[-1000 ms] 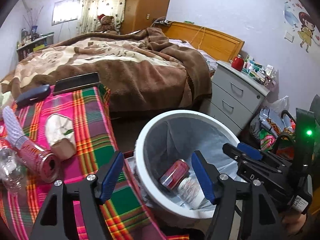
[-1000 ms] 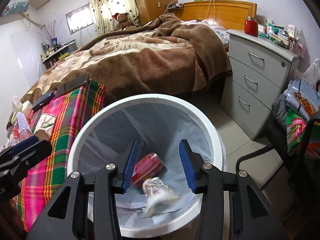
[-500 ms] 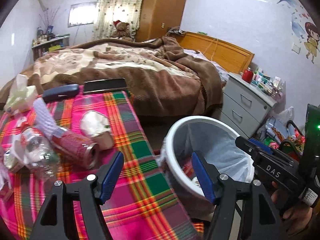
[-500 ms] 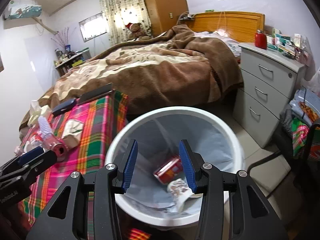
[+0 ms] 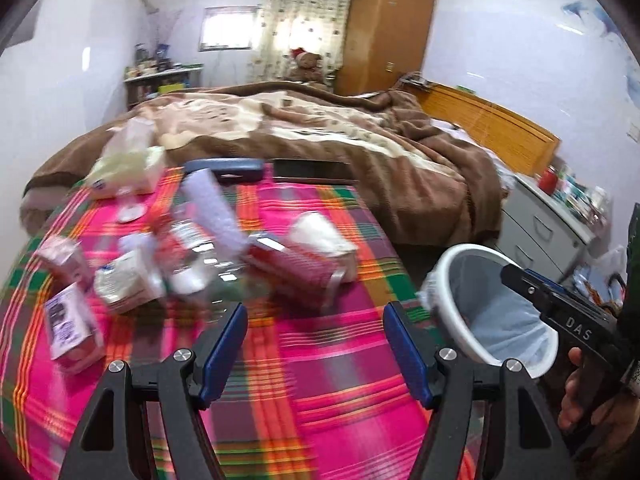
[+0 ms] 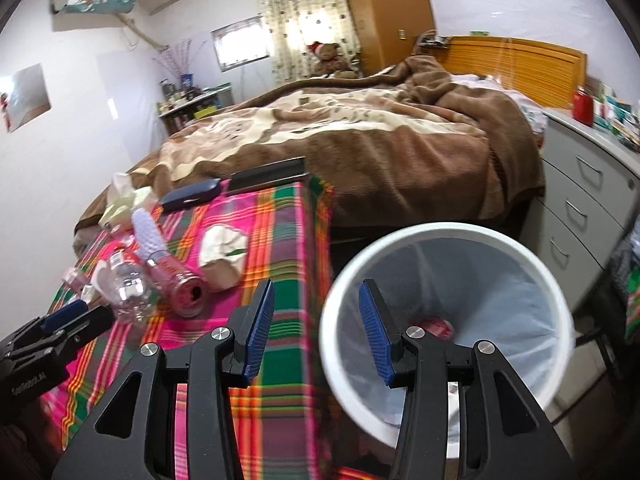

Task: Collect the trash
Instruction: 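Move both tools back over the plaid cloth, then grasp the purple juice box with the left tool while the right tool grasps the tall red can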

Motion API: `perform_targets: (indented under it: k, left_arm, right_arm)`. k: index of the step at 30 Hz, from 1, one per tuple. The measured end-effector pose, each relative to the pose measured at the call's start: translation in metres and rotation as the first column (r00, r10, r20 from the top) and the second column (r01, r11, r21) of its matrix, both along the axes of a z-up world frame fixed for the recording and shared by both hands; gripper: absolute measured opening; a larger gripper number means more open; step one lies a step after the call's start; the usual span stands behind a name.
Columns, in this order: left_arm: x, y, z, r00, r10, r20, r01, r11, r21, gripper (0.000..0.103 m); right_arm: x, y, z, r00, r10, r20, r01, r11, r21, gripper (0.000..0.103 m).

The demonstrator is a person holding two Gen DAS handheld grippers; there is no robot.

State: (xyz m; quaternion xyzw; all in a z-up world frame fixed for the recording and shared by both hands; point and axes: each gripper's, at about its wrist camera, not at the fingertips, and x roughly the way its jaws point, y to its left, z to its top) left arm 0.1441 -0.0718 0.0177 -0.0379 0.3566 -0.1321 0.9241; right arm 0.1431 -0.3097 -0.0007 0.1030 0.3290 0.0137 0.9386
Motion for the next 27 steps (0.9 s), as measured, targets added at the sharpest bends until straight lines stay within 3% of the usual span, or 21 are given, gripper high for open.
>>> perform_targets:
  k: [15, 27]
  left_arm:
    - [0.011, 0.118, -0.013, 0.973, 0.226, -0.037, -0.227, 0.974, -0.015, 0.070]
    - [0.023, 0.182, -0.033, 0.948, 0.307, -0.085, -0.307, 0.952, 0.011, 0.074]
  right_arm:
    - [0.030, 0.066, -0.002, 0.981, 0.191, -0.020, -0.191, 0.981, -0.038, 0.047]
    - [0.062, 0.098, -0.012, 0.955, 0.290, -0.068, -0.294, 0.953, -0.076, 0.047]
